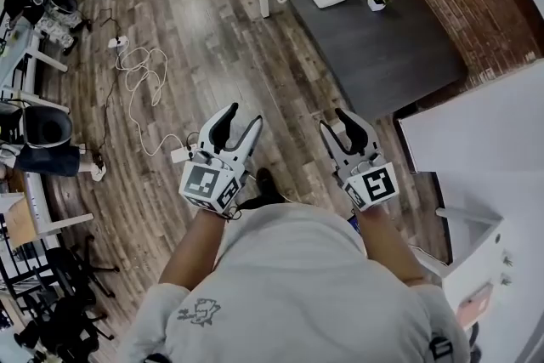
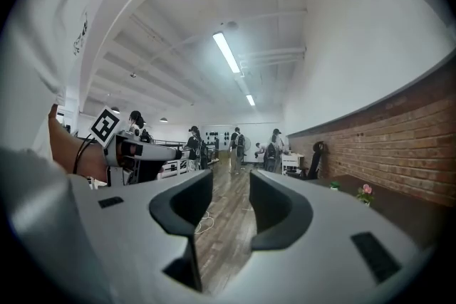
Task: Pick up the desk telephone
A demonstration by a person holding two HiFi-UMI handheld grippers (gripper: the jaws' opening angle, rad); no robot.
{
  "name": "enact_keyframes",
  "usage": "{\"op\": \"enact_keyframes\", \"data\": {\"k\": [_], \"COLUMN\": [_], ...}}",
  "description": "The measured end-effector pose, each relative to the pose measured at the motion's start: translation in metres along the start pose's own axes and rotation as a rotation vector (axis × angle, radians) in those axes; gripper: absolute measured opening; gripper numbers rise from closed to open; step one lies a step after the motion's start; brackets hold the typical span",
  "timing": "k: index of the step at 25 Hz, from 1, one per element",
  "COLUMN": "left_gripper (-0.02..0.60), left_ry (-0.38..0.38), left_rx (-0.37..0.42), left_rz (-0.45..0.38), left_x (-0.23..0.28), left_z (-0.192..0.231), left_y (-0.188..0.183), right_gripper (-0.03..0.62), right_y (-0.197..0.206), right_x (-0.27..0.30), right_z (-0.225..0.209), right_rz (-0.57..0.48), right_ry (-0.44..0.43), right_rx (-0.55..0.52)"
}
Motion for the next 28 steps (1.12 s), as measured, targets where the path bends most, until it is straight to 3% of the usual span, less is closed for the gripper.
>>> {"op": "enact_keyframes", "data": {"k": [10,18,28], "left_gripper": [0.284,0.291,0.288], "left_ry": [0.089,0.089,0.055], "left_rx": [-0.06,-0.097,-0.091], "left_rz": [-0.012,-0.021,-0.013], "left_x": [0.011,0.021,0.06], "left_z": [0.082,0.108,0.143], "left_y": [-0.012,-0.016,-0.025], "right_gripper": [0.175,0.176,0.179], "right_y": [-0.007,-0.006,0.006], "right_x": [0.076,0.11,0.17], "right_z": [0.016,0.014,-0.029], "right_rz": [-0.005,0.002,0.009], "right_ry": [0.013,-0.021,-0.063], "right_rx": [0.006,0.008,0.042]}}
Point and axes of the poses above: the fingertips, and each gripper's own axes: x forward along the fingers, z to its left, y out of its underside, the point moved 9 cm from there along -x, backward along the fingers, and after that the axes turned 4 degrees about y, right-handed, at the moved point
